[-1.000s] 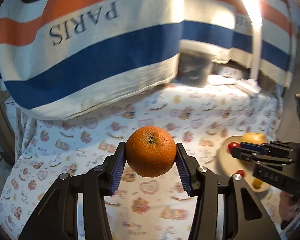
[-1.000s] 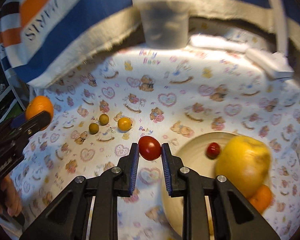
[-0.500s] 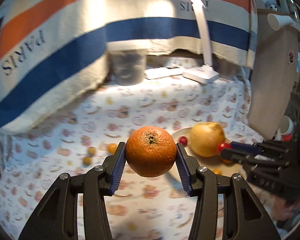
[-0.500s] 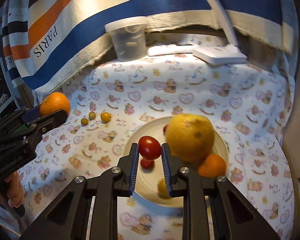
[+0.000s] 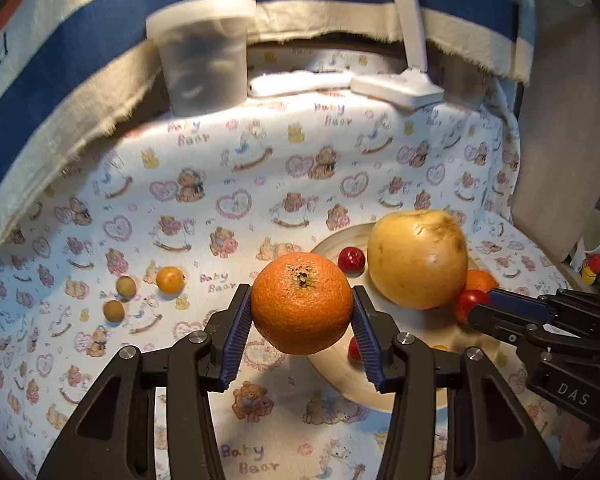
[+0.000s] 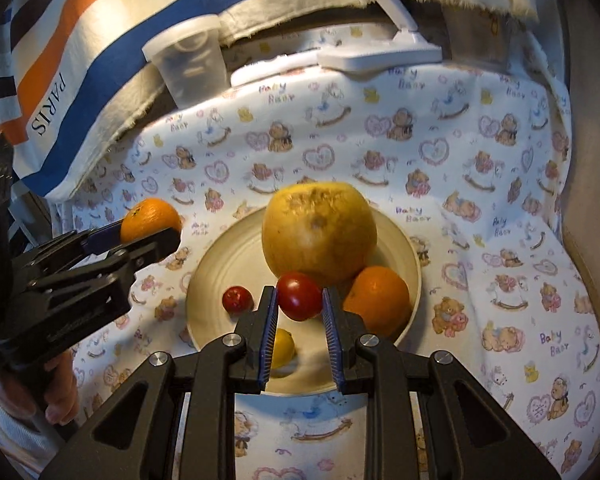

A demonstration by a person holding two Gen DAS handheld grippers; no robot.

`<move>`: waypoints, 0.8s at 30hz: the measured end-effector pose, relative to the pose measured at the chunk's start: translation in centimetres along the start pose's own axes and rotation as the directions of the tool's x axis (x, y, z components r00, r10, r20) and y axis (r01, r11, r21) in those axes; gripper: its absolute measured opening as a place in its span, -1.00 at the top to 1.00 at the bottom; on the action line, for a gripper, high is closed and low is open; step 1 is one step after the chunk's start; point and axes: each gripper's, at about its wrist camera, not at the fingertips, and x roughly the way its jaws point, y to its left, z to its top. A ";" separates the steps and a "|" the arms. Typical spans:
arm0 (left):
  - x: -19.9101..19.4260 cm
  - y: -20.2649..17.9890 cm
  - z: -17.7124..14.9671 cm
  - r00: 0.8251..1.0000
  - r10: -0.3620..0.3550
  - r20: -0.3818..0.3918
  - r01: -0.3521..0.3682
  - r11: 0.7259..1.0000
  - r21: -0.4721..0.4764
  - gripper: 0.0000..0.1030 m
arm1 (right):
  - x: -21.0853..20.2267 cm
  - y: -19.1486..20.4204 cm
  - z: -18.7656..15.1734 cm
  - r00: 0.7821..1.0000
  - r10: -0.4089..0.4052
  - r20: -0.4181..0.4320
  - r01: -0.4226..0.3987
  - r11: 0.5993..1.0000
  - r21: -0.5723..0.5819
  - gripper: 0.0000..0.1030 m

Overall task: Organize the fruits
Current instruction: 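Carry the mandarin and the cherry tomato over the plate with both grippers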

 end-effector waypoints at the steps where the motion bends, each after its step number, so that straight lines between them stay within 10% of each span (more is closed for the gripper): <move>1: 0.3 0.1 -0.2 1.000 -0.009 -0.009 0.009 1.000 -0.005 0.08 | 0.3 -0.2 0.0 1.000 0.004 -0.015 -0.003 1.000 0.010 0.54; 24: 3.0 0.0 -1.4 0.998 -0.034 -0.048 0.034 0.999 0.018 0.07 | 2.4 -0.3 -0.8 0.994 0.026 -0.105 -0.026 1.000 0.001 0.54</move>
